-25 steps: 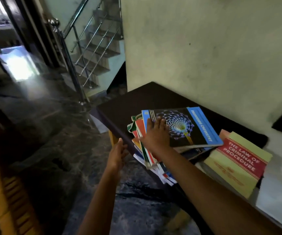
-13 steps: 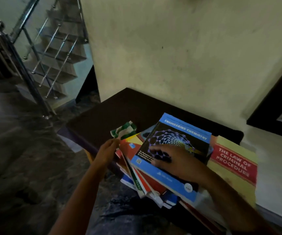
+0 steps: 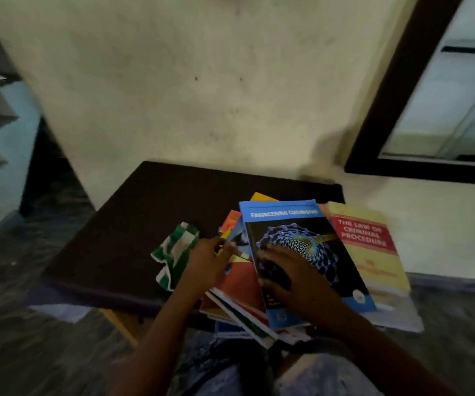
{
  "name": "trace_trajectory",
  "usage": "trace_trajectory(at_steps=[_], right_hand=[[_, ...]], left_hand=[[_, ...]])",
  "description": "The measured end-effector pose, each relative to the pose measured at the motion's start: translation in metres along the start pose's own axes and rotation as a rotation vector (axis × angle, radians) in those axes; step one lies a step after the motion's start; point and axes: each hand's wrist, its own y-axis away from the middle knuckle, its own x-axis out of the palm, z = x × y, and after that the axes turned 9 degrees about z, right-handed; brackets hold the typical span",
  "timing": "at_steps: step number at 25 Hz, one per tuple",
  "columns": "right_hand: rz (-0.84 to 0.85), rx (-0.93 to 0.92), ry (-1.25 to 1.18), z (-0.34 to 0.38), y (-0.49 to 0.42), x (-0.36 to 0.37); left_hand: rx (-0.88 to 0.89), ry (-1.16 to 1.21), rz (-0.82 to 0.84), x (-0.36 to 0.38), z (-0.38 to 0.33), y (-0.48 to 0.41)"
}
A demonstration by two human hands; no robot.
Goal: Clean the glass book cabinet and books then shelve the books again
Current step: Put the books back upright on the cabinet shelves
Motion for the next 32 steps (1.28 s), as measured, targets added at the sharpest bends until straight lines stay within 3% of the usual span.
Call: trace_trajectory(at_steps=[2,5,11,16,19,24,28,32], right_hand=[[-0.131,0.266,0.043,0.012,0.001,0.002],[-0.088,0.497,0.150,0.033,-0.006,0.011],[-0.013,0.576,0.164,0.046,-0.023,-0.004],[-0.296,0.498,0.251,0.045,0.003,-0.045],[-0.472,0.512,0.244,0.029,0.026,-0.070],[-0.727,0.445,0.078,0.008,0.088,-0.131],[-0.967,0.406,-0.042,-0.033,0.170,-0.174],[-1.051,0.478,-0.036,-0.101,0.261,-0.187]], left_hand=[[-0.017,0.033,0.067,-0.001,0.002,-0.010],[-0.106,0.197,0.177,-0.010,-0.001,-0.025],[-0.118,0.407,0.319,-0.011,-0.018,-0.033],[-0.188,0.784,0.528,-0.014,-0.037,-0.036],[-0.022,0.797,0.554,-0.023,-0.062,-0.040],[0.387,0.647,0.447,-0.027,-0.153,-0.028],[0.557,0.522,0.253,0.026,-0.216,-0.021],[0.617,0.549,0.185,0.118,-0.282,-0.009]])
